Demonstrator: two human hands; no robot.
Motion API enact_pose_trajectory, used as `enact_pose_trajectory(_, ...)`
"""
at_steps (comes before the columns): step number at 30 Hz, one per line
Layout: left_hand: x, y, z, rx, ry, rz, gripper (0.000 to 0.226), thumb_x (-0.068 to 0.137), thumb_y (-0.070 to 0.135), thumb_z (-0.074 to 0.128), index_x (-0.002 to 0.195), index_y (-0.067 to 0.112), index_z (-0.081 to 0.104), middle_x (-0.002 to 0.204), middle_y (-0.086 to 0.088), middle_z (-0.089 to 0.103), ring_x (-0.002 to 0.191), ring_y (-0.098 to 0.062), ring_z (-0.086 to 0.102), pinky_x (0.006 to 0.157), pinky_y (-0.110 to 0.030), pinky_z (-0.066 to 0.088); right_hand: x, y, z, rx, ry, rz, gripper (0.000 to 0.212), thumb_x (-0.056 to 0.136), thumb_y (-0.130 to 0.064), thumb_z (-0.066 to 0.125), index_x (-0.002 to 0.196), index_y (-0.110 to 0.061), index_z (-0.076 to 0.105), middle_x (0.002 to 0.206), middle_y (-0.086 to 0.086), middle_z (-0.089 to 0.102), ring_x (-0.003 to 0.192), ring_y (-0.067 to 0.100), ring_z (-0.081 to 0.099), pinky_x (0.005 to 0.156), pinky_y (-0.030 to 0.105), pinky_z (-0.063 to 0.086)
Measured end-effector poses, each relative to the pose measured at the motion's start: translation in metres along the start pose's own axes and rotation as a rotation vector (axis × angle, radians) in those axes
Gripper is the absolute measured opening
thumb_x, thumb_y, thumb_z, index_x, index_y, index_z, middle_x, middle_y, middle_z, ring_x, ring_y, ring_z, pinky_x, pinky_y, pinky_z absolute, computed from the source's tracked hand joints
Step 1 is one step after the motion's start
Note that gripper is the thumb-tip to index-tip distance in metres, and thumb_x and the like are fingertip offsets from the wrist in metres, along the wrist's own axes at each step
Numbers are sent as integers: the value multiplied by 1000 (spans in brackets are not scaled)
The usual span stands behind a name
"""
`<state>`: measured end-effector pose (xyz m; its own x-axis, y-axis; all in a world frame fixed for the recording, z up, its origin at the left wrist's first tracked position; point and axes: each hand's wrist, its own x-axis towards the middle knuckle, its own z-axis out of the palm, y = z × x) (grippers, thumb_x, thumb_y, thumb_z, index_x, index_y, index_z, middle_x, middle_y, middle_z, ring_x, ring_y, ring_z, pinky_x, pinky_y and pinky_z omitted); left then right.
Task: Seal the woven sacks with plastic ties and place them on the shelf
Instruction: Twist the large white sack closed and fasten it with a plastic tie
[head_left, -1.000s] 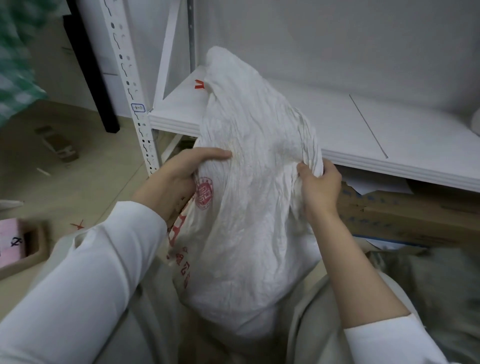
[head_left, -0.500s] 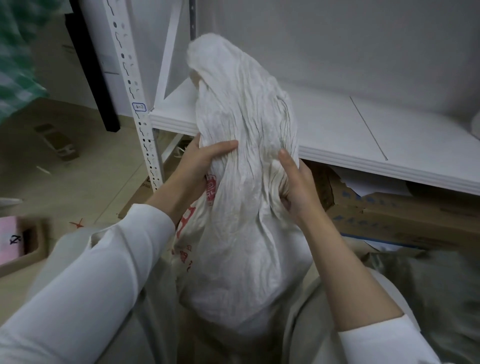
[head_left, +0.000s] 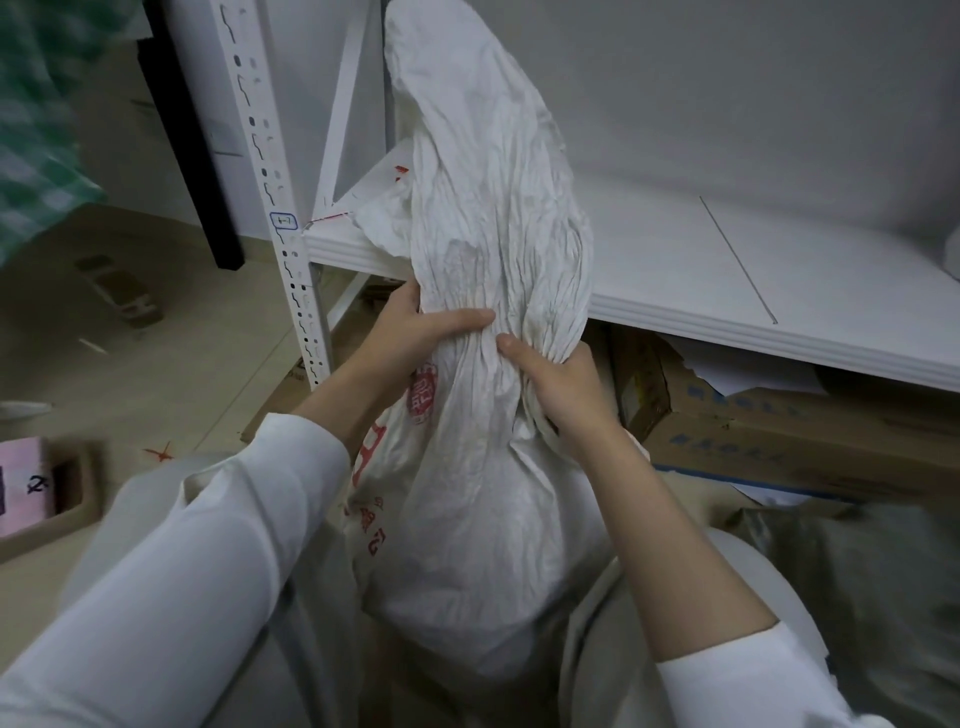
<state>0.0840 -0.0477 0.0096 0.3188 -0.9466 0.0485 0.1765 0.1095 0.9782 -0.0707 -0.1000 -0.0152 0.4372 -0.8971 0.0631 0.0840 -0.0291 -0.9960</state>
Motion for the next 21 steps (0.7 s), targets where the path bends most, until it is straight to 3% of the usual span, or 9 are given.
enact_pose_trajectory(5, 6, -2, -1, 43, -23, -19, 68, 72, 9, 82, 133, 11, 51, 122, -3, 66, 108, -18, 66, 88, -33, 56, 4, 1, -5, 77, 121, -80, 22, 88, -15, 68, 108, -24, 67, 111, 0, 72, 106, 17, 67, 96, 45, 52)
enact_pose_trajectory(10, 3, 1, -4, 130, -113, -133, 43, 78, 16, 77, 119, 14, 64, 112, 1, 71, 101, -14, 69, 85, -26, 55, 2, -6, -8, 150, 198, -238, 28, 91, -5, 62, 108, -27, 67, 116, 0, 69, 114, 18, 63, 103, 46, 47)
enact_pose_trajectory(15, -1, 1, 4, 229, -210, -101, 49, 68, 17, 85, 113, 25, 65, 111, 10, 71, 101, -5, 67, 85, -22, 54, 1, -19, -6, 147, 221, -324, 36, 92, -5, 62, 96, -39, 74, 107, -12, 72, 113, 14, 63, 102, 41, 48)
enact_pose_trajectory(21, -5, 1, 10, 177, -124, 5, 52, 67, 7, 86, 112, 20, 65, 112, 5, 70, 102, -7, 67, 86, -24, 55, 5, -25, -10, 144, 261, -346, 24, 91, -8, 64, 109, -23, 67, 114, -2, 70, 113, 17, 63, 100, 38, 49)
